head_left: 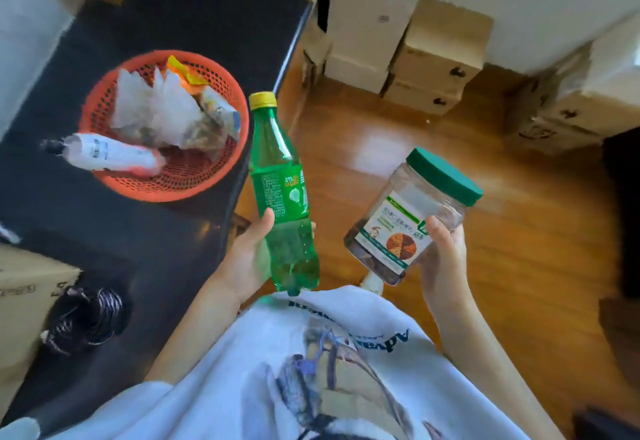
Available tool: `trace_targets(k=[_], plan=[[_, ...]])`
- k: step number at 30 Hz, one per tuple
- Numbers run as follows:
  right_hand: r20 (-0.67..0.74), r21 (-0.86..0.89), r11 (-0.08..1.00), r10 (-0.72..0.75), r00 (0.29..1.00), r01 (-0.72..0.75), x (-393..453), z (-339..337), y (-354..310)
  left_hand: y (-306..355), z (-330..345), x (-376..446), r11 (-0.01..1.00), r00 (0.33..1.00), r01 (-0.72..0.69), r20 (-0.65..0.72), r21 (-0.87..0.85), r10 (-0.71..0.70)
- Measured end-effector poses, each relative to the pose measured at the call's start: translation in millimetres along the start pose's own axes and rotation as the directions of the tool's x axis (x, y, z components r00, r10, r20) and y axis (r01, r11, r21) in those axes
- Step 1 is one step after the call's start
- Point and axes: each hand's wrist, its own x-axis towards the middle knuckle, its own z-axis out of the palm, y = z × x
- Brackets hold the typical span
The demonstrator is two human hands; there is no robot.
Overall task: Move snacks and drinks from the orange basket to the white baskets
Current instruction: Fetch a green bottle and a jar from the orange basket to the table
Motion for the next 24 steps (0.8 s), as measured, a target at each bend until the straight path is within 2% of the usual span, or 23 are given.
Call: trace_targets(k=[4,10,13,19,24], plan=[[-0.209,0.109,0.992,-0.034,0.977,0.058,-40,-70,8,-24,51,14,0.969,0.990,0.074,0.100,0.238,-0.100],[-0.461,0.222,0.962,-0.038,0.886,0.157,-121,-189,27,-97,153,26,0.856,0.941,0.058,0.257,0.514,-0.219],[-0.550,0.222,0.952,-0.055,0.833,0.209,-161,-251,37,-153,212,24,0.796,0.907,0.059,0.300,0.602,-0.295],[-0.730,0.223,0.932,-0.035,0.682,0.287,-244,-376,65,-275,320,11,0.675,0.809,0.067,0.356,0.735,-0.468],[-0.810,0.284,0.890,0.024,0.586,0.357,-292,-441,86,-339,385,2,0.566,0.719,0.055,0.361,0.823,-0.594]])
